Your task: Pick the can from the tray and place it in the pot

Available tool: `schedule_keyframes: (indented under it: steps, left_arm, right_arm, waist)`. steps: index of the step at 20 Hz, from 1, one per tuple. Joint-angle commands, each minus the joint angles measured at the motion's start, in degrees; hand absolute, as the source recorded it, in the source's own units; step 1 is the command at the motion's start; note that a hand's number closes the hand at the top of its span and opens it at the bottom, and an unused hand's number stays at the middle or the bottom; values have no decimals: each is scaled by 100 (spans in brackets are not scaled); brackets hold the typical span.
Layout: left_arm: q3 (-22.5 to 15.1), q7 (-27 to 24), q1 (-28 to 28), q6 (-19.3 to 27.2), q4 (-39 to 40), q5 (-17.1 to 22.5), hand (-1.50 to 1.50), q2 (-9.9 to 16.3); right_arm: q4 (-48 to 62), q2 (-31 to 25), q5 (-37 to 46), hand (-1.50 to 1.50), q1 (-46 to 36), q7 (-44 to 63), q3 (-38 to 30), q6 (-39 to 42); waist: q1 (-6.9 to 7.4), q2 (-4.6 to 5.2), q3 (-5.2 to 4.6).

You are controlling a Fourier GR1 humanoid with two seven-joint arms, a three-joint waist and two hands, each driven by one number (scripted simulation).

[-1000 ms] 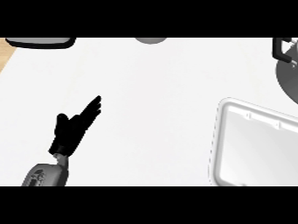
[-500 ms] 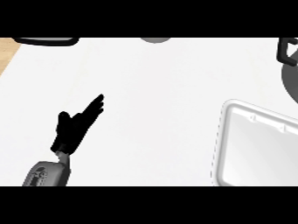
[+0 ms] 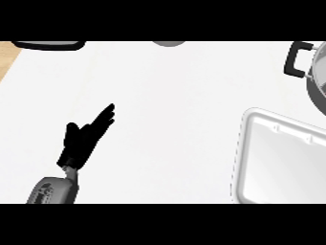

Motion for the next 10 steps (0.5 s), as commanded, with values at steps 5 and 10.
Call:
schedule_keyframes:
  steps: [5, 10]
  left_arm:
    - [90, -74, 20, 105, 18, -48, 0, 30]
    - [0, 71, -62, 120, 12, -40, 0, -102]
  right_arm:
    - [-367, 216, -981, -150, -148, -1264, -1292, -2173]
    - [-362, -58, -1388, -150, -319, -1636, -1999, -3210]
  waist:
    - [-199, -30, 23]
    - [-204, -27, 11]
